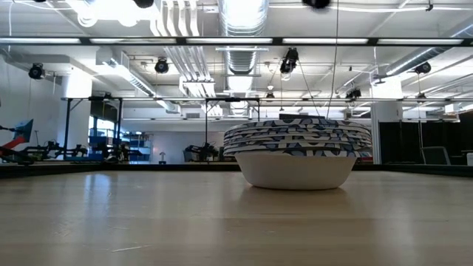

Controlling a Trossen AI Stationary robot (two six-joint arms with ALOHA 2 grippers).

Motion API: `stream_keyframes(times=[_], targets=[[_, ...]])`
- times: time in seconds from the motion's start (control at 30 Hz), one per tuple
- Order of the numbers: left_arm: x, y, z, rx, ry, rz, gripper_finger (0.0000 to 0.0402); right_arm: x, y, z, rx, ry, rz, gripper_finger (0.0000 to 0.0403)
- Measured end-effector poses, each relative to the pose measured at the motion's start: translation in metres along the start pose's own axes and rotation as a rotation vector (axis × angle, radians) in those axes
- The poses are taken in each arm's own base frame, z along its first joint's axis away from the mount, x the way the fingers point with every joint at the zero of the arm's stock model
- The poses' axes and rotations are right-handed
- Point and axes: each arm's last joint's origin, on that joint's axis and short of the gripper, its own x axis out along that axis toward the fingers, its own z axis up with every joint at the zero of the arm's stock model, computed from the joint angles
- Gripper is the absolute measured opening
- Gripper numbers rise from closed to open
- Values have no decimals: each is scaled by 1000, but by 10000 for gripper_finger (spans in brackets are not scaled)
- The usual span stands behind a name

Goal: Nest bowls inside each other
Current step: Return to Home Position

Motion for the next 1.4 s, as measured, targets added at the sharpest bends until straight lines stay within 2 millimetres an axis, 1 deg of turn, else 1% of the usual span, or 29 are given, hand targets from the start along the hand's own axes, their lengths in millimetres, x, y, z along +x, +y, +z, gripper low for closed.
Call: stream_keyframes(times=[0.07, 0.1, 0.17, 0.23, 0.27, 0.37, 0.47, 0.57, 0.63, 0.73, 0.8, 0.9, 1.0, 1.1, 1.2, 1.23, 1.3, 1.4], targets=[[1, 0, 8, 14, -75, -20, 168, -1, 20, 6, -129, -192, 93, 198], [1, 1, 12, 21, -100, -18, 168, -3, 28, 10, -204, -294, 108, 195], [3, 6, 18, 31, -132, -2, 168, -7, 38, 17, -388, -454, 64, 187], [6, 9, 25, 30, -150, 3, 168, -12, 46, 27, -571, -565, -7, 181], [7, 11, 29, 38, -159, -1, 168, -15, 51, 32, -622, -610, -33, 177], [12, 16, 40, 71, -176, -24, 168, -28, 70, 55, -640, -738, -28, 166], [18, 16, 58, 106, -208, -70, 168, -40, 87, 74, -664, -792, 56, 159], [19, 13, 76, 141, -236, -124, 168, -47, 98, 82, -722, -795, 153, 153], [17, 9, 88, 161, -269, -143, 168, -52, 101, 82, -745, -796, 169, 145], [4, 3, 103, 183, -327, -155, 168, -64, 100, 79, -754, -772, 166, 124], [-8, -1, 111, 218, -361, -157, 168, -71, 95, 75, -756, -761, 154, 102], [-30, -5, 115, 292, -357, -131, 162, -84, 87, 67, -756, -753, 149, 62], [-46, -3, 113, 349, -289, -22, 134, -105, 78, 59, -751, -769, 157, 20], [-68, -6, 115, 376, -231, 40, 85, -126, 70, 51, -733, -808, 145, 12], [-88, -9, 117, 392, -197, 57, 28, -142, 60, 42, -729, -819, 143, 11], [-95, -10, 117, 395, -190, 60, 15, -147, 57, 39, -728, -824, 143, 11], [-107, -12, 119, 395, -192, 67, 8, -160, 50, 34, -720, -854, 129, 11], [-119, -10, 117, 392, -166, 121, 10, -178, 38, 23, -707, -891, 114, 11]])
